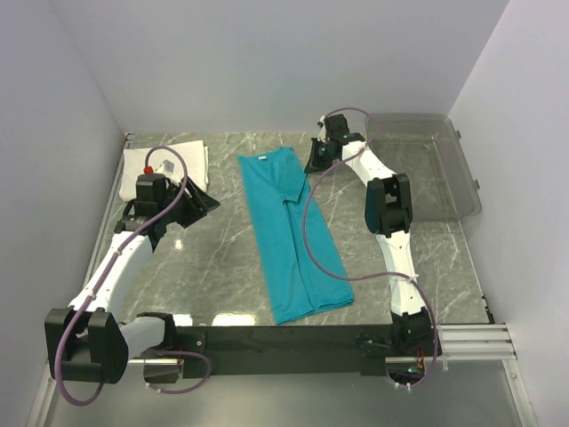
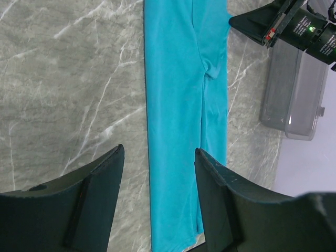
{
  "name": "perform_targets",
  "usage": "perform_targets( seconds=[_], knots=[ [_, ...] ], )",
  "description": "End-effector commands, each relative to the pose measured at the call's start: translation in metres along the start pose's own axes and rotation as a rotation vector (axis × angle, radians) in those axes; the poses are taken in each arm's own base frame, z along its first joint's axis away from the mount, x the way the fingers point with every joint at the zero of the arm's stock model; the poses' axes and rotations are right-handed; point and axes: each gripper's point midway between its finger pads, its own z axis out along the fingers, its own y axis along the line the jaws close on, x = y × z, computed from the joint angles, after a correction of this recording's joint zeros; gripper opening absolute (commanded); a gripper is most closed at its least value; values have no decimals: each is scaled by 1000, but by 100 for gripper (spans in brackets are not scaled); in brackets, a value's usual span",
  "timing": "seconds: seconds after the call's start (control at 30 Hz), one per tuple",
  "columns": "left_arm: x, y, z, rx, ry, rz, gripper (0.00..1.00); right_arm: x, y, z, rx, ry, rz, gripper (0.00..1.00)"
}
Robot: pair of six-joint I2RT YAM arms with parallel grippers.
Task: Fold and stack the t-shirts
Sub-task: Fold the tshirt
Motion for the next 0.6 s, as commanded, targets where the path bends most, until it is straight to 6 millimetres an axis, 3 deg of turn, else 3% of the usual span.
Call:
perform_targets(
  seconds=[0.0,0.27,0.57],
  knots=[
    [-16,-17,-3,40,-41,24,61,-38,21,-30,-28,-129,-90,0],
    [-14,-16,-2,45,-35,26,61,-35,55,-45,-22,-162,-240,0],
    [-10,-14,-5,43,-31,31,61,-4,101,-31,-3,-134,-426,0]
  ],
)
